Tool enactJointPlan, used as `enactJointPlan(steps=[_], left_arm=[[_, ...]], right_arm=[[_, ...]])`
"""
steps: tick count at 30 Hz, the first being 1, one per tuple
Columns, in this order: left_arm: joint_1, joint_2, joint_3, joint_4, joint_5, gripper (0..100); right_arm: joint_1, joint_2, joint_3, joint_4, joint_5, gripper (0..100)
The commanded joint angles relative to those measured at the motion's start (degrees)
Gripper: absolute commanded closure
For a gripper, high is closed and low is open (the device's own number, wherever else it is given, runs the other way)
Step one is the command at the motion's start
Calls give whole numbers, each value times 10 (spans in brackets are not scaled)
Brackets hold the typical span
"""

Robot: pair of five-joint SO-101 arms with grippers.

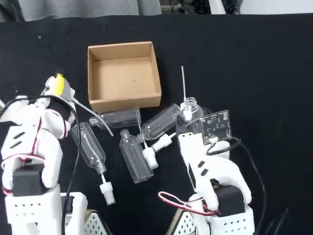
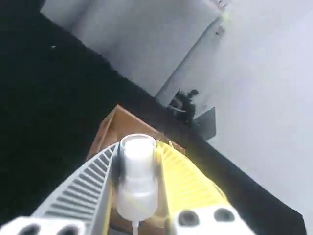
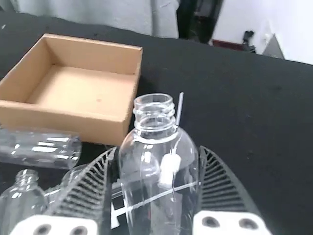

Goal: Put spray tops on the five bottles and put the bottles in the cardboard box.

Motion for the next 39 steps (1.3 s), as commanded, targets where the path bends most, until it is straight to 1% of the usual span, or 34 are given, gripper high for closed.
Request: enactJointPlan(steps=[1, 4, 9, 12, 14, 17, 22, 28, 31, 35, 39], left_arm=[[11, -55, 15, -45, 12, 973], [11, -89, 29, -47, 53, 973], [11, -110, 29, -40, 61, 973], [11, -111, 29, -40, 64, 973], [11, -112, 29, -40, 88, 973], [11, -113, 25, -43, 106, 973], [11, -113, 28, -45, 137, 972], [11, -113, 29, -45, 140, 972], [11, -113, 29, -45, 168, 972], [11, -113, 29, -45, 183, 972], [11, -113, 29, -45, 200, 972]], right_arm=[[-25, -7, -4, -17, 6, 884], [-40, -7, -1, -17, 6, 884], [-56, -7, 12, -32, 6, 882], [-56, -7, 32, -63, 6, 882], [-57, -7, 45, -84, 6, 882], [-77, -7, 60, -100, 7, 884], [-110, -7, 75, -102, 47, 885], [-143, -7, 82, -101, 47, 885], [-163, -7, 90, -102, 47, 885], [-181, -7, 95, -102, 47, 885], [-182, -7, 98, -102, 47, 885]])
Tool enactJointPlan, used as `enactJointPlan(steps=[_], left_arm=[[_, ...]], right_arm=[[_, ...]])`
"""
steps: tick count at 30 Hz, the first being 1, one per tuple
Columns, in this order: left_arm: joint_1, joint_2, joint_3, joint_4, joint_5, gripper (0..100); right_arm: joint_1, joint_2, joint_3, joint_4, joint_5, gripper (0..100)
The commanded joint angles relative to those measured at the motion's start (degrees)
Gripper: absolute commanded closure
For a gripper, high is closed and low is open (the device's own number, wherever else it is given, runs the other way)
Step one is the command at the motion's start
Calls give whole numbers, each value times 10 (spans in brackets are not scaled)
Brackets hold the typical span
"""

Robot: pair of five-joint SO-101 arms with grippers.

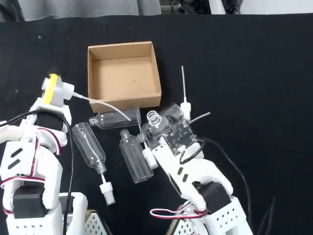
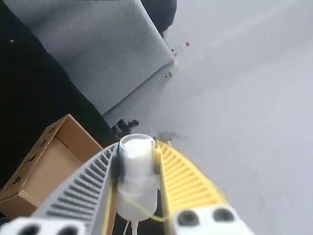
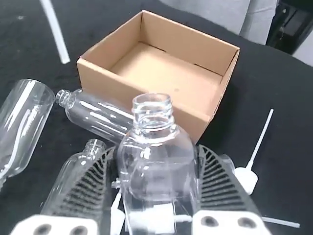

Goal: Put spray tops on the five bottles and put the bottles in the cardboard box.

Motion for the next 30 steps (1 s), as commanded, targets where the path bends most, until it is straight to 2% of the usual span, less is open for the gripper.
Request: enactJointPlan(steps=[1, 8, 15, 20, 30], left_arm=[[4, -5, -7, -12, 16, 972], [4, -5, 14, -19, 40, 971], [15, -5, 69, -97, 40, 971], [65, -6, 73, -97, 40, 972], [70, -6, 79, -97, 21, 972]], right_arm=[[-12, -7, -3, -18, 7, 885], [-43, -7, -2, -18, 7, 885], [-60, -7, -2, -18, 7, 885], [-62, -7, -1, -18, 20, 885], [-59, -7, 24, -58, 38, 885]])
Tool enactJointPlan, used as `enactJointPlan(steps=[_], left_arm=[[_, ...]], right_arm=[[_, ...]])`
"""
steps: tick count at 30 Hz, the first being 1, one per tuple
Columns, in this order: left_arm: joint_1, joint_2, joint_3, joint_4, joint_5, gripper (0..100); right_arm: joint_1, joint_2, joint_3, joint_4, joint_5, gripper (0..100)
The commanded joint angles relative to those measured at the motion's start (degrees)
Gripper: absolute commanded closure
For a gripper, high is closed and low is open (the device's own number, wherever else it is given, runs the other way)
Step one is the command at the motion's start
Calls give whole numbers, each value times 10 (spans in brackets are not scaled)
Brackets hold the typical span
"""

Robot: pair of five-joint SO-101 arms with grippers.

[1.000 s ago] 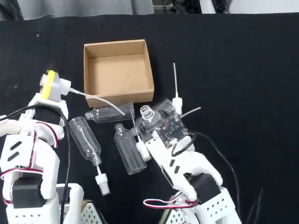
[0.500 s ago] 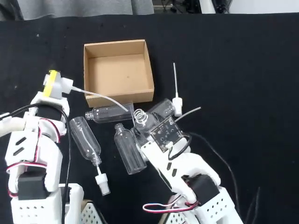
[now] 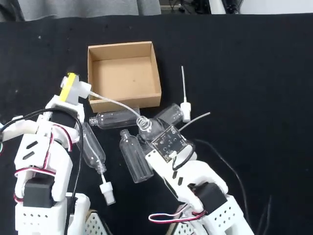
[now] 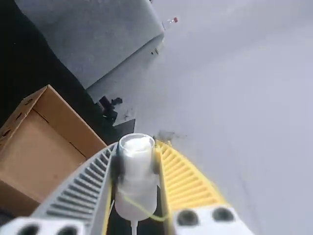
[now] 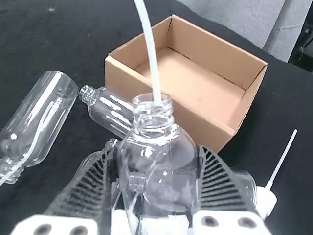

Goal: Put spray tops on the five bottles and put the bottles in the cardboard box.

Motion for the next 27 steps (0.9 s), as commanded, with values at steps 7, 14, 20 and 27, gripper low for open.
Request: enactJointPlan(steps=[7, 14, 20, 27], left_arm=[[2, -7, -2, -13, -21, 972], [-18, -7, -8, -18, -19, 972], [-23, -7, -7, -18, -19, 972], [-20, -7, -1, -14, -22, 972]], right_arm=[[-6, -7, -2, -22, 7, 885], [-6, -7, -2, -22, 7, 885], [-6, -7, -2, -22, 7, 885], [-6, -7, -2, -22, 7, 885]])
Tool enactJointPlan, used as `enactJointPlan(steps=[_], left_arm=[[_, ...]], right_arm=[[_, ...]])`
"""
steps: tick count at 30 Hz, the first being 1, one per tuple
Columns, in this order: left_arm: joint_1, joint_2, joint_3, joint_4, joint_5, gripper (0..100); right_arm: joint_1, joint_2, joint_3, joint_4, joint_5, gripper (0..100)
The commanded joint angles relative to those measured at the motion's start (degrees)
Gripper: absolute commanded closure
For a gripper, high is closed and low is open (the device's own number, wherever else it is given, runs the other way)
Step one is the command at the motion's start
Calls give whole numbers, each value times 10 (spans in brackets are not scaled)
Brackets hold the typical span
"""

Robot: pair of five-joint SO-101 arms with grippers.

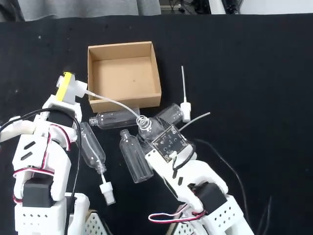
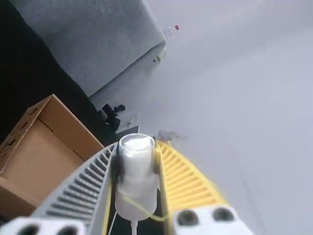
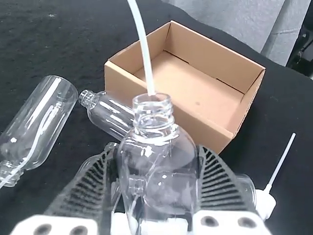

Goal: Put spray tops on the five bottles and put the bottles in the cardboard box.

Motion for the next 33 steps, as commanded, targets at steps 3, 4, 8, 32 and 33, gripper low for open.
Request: enactJointPlan(steps=[3, 4, 8, 32, 33], left_arm=[[-3, -7, 4, -10, -11, 972], [-3, -7, 8, -12, -11, 972], [-3, -7, 15, -9, -11, 972], [95, -7, 60, -12, -64, 972], [95, -7, 60, -11, -65, 972]], right_arm=[[-6, -7, -2, -17, 7, 885], [-6, -7, -2, -17, 7, 885], [-6, -7, -2, -17, 7, 885], [-6, -7, -2, -17, 6, 885], [-6, -7, -2, -17, 6, 885]])
